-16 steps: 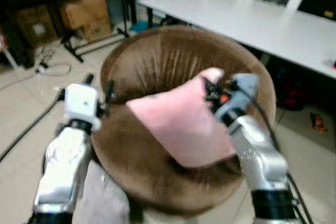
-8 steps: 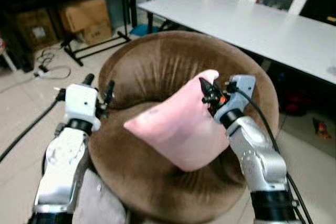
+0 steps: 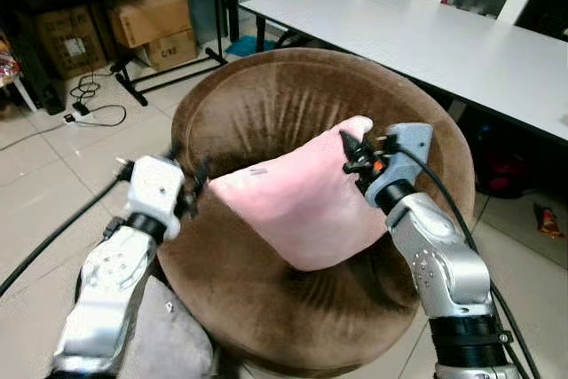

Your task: Move the pillow to the sofa from floor

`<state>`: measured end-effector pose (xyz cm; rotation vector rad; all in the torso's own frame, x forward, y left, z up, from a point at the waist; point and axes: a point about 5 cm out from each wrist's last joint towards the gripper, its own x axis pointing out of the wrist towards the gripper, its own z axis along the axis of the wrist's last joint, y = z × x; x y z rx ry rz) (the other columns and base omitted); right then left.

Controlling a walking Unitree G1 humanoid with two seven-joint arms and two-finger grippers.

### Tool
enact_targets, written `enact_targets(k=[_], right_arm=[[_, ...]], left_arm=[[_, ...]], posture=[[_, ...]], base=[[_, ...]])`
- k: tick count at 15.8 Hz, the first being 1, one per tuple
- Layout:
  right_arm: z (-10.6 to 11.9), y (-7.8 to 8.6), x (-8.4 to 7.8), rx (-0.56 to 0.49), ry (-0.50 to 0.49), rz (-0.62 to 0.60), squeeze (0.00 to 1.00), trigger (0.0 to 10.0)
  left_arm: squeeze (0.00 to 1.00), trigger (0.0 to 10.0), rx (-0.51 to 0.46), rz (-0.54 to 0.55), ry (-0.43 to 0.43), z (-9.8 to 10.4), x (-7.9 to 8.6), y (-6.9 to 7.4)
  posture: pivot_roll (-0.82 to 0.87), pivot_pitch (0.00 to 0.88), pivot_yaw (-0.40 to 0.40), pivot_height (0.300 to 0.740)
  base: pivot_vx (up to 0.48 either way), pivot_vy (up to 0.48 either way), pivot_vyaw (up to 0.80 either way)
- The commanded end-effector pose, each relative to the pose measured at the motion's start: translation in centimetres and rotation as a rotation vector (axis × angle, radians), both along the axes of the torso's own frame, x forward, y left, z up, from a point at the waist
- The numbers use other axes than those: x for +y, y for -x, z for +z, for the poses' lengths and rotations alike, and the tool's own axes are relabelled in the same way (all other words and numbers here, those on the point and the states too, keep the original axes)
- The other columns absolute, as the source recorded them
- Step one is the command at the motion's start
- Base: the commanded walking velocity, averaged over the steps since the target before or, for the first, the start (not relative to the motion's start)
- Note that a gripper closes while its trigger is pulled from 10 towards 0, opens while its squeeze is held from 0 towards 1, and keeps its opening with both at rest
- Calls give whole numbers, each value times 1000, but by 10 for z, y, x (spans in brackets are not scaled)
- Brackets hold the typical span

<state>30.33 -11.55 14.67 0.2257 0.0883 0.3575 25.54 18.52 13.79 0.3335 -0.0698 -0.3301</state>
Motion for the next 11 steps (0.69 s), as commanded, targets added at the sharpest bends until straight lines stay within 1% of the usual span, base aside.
enact_targets(k=[1, 3, 4, 5, 7, 8, 9, 10, 11], right_arm=[[13, -4, 3, -26, 13, 11, 0, 10000], [14, -6, 14, 41, 110, 108, 0, 10000], [14, -6, 18, 51, 115, 142, 0, 10000], [14, -6, 26, 57, 118, 188, 0, 10000], [18, -9, 40, 60, 118, 232, 0, 10000], [24, -14, 50, 64, 61, 236, 0, 10000], [31, -20, 55, 78, -28, 202, 0, 10000], [39, -28, 56, 105, -127, 122, 0, 10000], [43, -39, 53, 168, -273, 13, 0, 10000]], left_arm=[[0, 10000, 13, -65, -2, 2, -8, 3], [0, 10000, 39, -98, -13, 0, -6, 7], [0, 10000, 42, -104, -13, 0, -6, 7], [0, 10000, 46, -117, -15, 0, -7, 7], [0, 10000, 55, -142, -20, 0, -8, 8], [0, 10000, 58, -146, -21, 0, -8, 8], [0, 10000, 62, -149, -21, 0, -9, 9], [0, 10000, 65, -151, -22, 0, -9, 9], [0, 10000, 68, -152, -22, -1, -8, 10]], posture=[[-28, 0, -39, 740], [-27, 0, -39, 740], [-28, 0, -38, 740], [-28, 0, -38, 740], [-27, 0, -36, 740], [-25, 0, -36, 740], [-22, 0, -36, 740], [-20, 0, -38, 740], [-16, 0, -40, 740]], base=[[0, 0, 0], [0, 0, 0], [0, 0, 0], [0, 0, 0], [0, 0, 0], [0, 0, 0], [0, 0, 0], [0, 0, 0], [0, 0, 0]])
